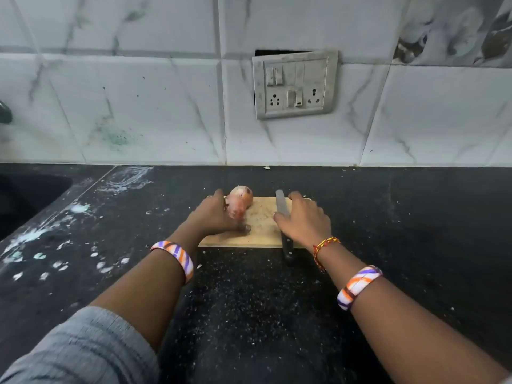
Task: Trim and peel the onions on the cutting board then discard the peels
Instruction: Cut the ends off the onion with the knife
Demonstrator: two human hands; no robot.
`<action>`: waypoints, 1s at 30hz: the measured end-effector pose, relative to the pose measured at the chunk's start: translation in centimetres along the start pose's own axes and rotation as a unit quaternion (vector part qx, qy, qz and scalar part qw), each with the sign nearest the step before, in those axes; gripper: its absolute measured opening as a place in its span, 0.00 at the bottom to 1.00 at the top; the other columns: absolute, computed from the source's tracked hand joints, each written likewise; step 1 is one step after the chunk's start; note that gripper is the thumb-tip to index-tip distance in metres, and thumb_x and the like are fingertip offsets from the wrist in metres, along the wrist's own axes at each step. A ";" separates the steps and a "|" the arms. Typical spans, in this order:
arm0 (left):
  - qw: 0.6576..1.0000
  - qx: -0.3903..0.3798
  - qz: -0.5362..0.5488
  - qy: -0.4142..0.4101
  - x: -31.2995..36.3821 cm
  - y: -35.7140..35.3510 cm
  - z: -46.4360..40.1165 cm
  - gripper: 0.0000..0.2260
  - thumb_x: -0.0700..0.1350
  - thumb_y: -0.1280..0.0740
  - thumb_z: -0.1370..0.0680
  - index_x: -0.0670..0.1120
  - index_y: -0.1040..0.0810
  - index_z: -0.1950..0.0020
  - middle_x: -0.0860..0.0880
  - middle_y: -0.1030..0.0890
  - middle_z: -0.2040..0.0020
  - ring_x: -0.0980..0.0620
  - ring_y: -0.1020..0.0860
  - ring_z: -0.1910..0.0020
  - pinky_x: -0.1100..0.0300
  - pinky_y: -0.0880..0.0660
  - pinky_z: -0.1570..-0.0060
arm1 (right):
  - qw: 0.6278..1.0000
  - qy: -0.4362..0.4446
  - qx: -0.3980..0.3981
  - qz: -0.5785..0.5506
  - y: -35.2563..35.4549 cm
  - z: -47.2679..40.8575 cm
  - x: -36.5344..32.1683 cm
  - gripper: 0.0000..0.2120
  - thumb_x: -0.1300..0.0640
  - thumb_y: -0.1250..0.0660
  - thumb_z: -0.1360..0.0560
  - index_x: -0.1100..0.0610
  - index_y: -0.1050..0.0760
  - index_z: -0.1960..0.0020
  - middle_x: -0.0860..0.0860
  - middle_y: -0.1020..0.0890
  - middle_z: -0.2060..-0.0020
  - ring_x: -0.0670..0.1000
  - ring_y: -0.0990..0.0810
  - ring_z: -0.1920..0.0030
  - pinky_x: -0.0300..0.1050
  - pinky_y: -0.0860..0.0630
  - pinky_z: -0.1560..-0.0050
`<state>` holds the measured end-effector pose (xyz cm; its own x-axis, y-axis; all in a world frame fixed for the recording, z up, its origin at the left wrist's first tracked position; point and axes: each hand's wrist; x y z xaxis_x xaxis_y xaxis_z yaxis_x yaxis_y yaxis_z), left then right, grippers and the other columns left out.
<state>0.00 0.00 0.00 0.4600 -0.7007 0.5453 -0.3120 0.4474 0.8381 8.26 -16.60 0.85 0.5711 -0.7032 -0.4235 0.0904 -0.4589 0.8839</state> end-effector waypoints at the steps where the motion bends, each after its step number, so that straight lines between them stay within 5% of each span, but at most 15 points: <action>1: 1.000 -0.008 -0.010 0.006 -0.1 -0.1 0.1 0.41 0.55 0.23 0.38 0.42 0.36 0.33 0.43 0.26 0.38 0.45 0.27 0.41 0.54 0.28 0.46 | 1.000 -0.014 -0.019 0.016 0.0 0.1 0.0 0.26 0.45 0.37 0.27 0.57 0.35 0.34 0.57 0.24 0.40 0.61 0.25 0.41 0.52 0.26 0.48; 8: 0.998 0.066 0.002 0.010 -0.8 -0.9 0.3 0.34 0.56 0.24 0.37 0.46 0.30 0.35 0.46 0.22 0.41 0.45 0.25 0.43 0.51 0.25 0.47 | 0.996 -0.021 -0.063 0.061 -1.2 0.9 0.4 0.26 0.43 0.35 0.28 0.59 0.33 0.38 0.57 0.24 0.44 0.59 0.24 0.44 0.51 0.26 0.52; 17: 0.990 0.108 0.090 -0.023 -0.4 -0.7 1.5 0.31 0.47 0.22 0.37 0.41 0.27 0.37 0.43 0.21 0.44 0.50 0.26 0.51 0.59 0.30 0.53 | 0.995 -0.036 -0.079 0.058 -0.9 1.1 0.0 0.14 0.55 0.41 0.22 0.61 0.30 0.39 0.57 0.22 0.46 0.58 0.22 0.48 0.51 0.25 0.53; 20: 0.982 0.087 0.149 -0.070 0.5 -0.6 1.8 0.32 0.44 0.23 0.36 0.43 0.30 0.34 0.46 0.24 0.43 0.53 0.28 0.50 0.62 0.33 0.53 | 0.990 -0.101 -0.086 -0.040 -0.6 1.0 0.3 0.15 0.54 0.45 0.20 0.61 0.31 0.39 0.55 0.22 0.50 0.57 0.18 0.56 0.50 0.20 0.55; 24: 0.966 0.040 0.218 -0.132 2.1 -1.5 1.4 0.32 0.40 0.23 0.36 0.50 0.30 0.34 0.51 0.26 0.43 0.49 0.25 0.45 0.62 0.28 0.49 | 0.968 -0.155 -0.058 -0.190 0.1 1.0 1.1 0.16 0.51 0.46 0.20 0.61 0.31 0.40 0.54 0.24 0.55 0.50 0.23 0.71 0.42 0.24 0.71; 30: 0.966 0.054 0.202 -0.152 4.3 -3.5 0.3 0.29 0.42 0.23 0.36 0.46 0.28 0.37 0.45 0.26 0.43 0.45 0.24 0.44 0.54 0.24 0.44 | 0.942 -0.128 0.007 -0.309 1.7 2.2 2.5 0.12 0.59 0.41 0.22 0.57 0.30 0.39 0.51 0.25 0.61 0.49 0.26 0.66 0.47 0.25 0.63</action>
<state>2.85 -4.71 -0.63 0.0233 -0.6195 0.7847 -0.5075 0.6689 0.5431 8.05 -20.28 0.88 0.1969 -0.4060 -0.8924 0.3287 -0.8302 0.4502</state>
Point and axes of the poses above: each hand's wrist, its own z-axis away from the middle knuckle, its own y-axis out of the back of the hand, x = y × z
